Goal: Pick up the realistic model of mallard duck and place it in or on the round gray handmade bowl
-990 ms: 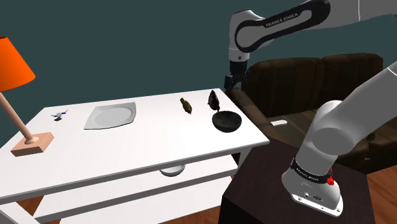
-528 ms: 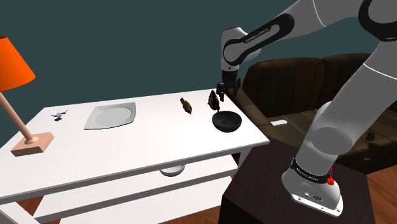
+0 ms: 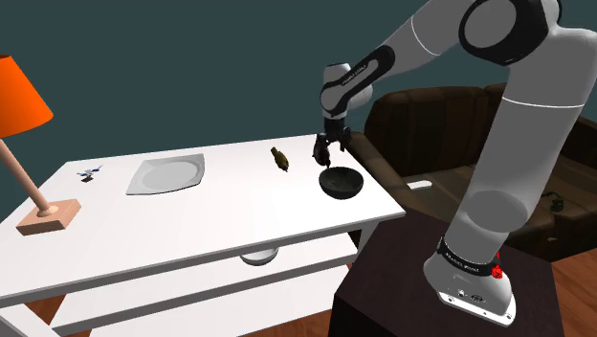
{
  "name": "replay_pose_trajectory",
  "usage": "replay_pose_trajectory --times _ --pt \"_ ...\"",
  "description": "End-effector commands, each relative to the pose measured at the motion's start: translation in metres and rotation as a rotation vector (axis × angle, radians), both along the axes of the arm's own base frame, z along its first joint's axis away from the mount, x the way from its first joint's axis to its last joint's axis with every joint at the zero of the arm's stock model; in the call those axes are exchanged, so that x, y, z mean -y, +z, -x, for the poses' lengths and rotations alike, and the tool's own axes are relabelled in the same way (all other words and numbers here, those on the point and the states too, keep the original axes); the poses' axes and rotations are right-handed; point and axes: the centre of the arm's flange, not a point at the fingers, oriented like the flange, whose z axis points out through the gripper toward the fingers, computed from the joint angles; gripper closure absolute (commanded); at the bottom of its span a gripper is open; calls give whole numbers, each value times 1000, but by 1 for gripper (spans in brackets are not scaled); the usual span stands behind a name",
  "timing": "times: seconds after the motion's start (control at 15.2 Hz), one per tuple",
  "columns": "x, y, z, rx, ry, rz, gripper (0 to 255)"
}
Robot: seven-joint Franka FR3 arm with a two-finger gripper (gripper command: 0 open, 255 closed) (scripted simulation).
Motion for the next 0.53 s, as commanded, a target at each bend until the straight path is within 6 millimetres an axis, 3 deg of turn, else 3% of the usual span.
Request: replay_pose_trajectory --times 0.0,0.2,0.46 --pt "13 -15 -13 7 -18 4 0" --pt "31 -37 -33 15 -40 10 0" --pt "31 -58 -32 15 -40 10 0"
